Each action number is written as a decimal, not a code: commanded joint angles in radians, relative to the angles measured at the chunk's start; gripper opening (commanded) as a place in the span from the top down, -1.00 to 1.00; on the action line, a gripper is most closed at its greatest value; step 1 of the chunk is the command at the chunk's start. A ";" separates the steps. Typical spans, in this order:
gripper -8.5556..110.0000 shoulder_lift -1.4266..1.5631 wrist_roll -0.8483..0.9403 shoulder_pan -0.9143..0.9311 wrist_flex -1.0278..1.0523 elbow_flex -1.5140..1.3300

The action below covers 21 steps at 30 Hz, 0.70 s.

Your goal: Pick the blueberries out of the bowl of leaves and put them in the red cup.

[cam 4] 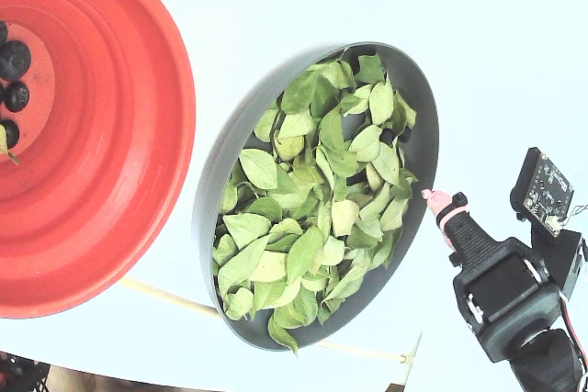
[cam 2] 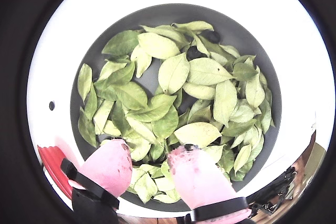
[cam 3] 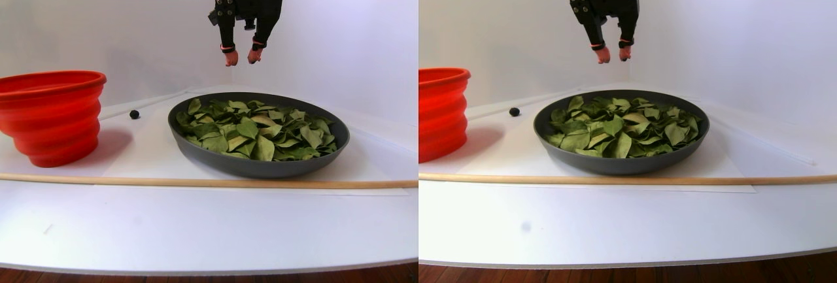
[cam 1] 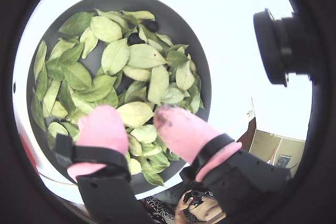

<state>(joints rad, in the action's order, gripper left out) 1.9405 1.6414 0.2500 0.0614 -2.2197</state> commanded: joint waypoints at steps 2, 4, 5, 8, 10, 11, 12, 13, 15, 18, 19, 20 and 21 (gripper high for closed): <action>0.63 -0.014 0.009 0.034 -0.054 0.072; 0.63 -0.028 0.015 0.041 -0.069 0.078; 0.63 -0.038 0.017 0.044 -0.078 0.083; 0.63 -0.063 0.021 0.057 -0.098 0.101; 0.63 -0.080 0.025 0.067 -0.107 0.115; 0.63 -0.091 0.025 0.069 -0.114 0.123; 0.63 -0.097 0.025 0.074 -0.117 0.129; 0.63 -0.103 0.025 0.078 -0.120 0.133; 0.62 -0.124 0.025 0.087 -0.130 0.149; 0.62 -0.155 0.035 0.103 -0.160 0.163; 0.62 -0.167 0.037 0.106 -0.169 0.169; 0.62 -0.178 0.038 0.107 -0.175 0.175; 0.62 -0.184 0.040 0.109 -0.176 0.183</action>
<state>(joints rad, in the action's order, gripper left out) 1.7457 1.6751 0.3344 -0.0890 -2.1077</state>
